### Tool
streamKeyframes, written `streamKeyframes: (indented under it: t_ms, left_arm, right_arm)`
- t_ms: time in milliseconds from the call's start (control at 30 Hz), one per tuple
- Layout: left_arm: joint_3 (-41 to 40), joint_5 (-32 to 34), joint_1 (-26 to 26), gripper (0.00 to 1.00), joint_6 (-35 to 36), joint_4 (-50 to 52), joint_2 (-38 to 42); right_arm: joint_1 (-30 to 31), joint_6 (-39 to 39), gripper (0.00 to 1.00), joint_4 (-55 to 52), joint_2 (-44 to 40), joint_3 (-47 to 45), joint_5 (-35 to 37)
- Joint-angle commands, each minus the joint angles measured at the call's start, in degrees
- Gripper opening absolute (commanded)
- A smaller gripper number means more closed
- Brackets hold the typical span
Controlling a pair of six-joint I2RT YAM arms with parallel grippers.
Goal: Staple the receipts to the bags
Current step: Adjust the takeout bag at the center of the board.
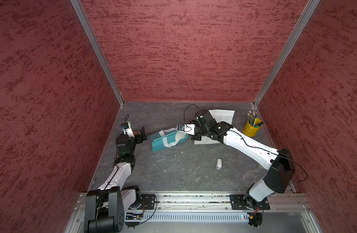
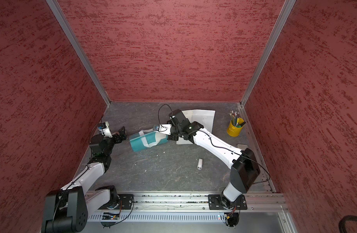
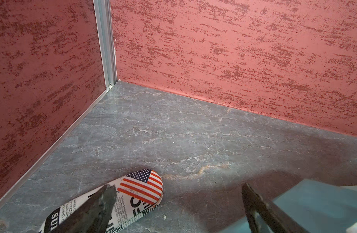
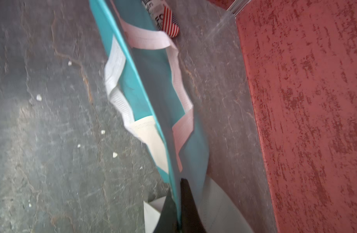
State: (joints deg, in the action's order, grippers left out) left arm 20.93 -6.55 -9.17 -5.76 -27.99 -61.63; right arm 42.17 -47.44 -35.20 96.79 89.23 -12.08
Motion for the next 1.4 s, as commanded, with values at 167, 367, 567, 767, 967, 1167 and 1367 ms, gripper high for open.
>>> streamKeyframes:
  t_ms: [167, 367, 567, 767, 967, 1167, 1367]
  left_arm:
    - [1.34, -0.74, -1.16, 1.00, 0.48, 1.98, 1.19]
    - [1.49, -1.06, -1.28, 1.00, 0.49, 1.85, 0.41]
    - [1.48, -1.36, -1.40, 1.00, 0.48, 1.80, -0.29]
    - [1.57, -1.44, -1.38, 1.00, 0.48, 2.08, -0.69]
    - [1.66, -1.58, -1.31, 1.00, 0.47, 2.19, -1.13]
    - [1.31, -1.67, -1.26, 1.00, 0.21, 1.17, -2.04]
    - [0.48, 0.04, 1.18, 1.00, 1.86, -3.14, -5.34]
  right_arm:
    - [-2.74, 8.68, 0.00, -23.16, 12.21, 23.59, -3.51]
    - [-3.59, 13.05, 0.00, -20.72, 13.61, 24.25, 0.77]
    - [-3.59, 15.21, 0.01, -19.03, 15.00, 24.52, 3.32]
    - [-3.59, 16.26, 0.36, -16.31, 14.89, 23.54, 2.38]
    - [-3.69, 18.00, 0.83, -6.79, 9.43, 17.44, 1.93]
    - [-4.74, 21.57, 0.99, 6.20, -0.03, 9.76, -2.17]
    - [-11.00, 33.73, 0.99, 29.57, -17.96, -10.19, -8.99]
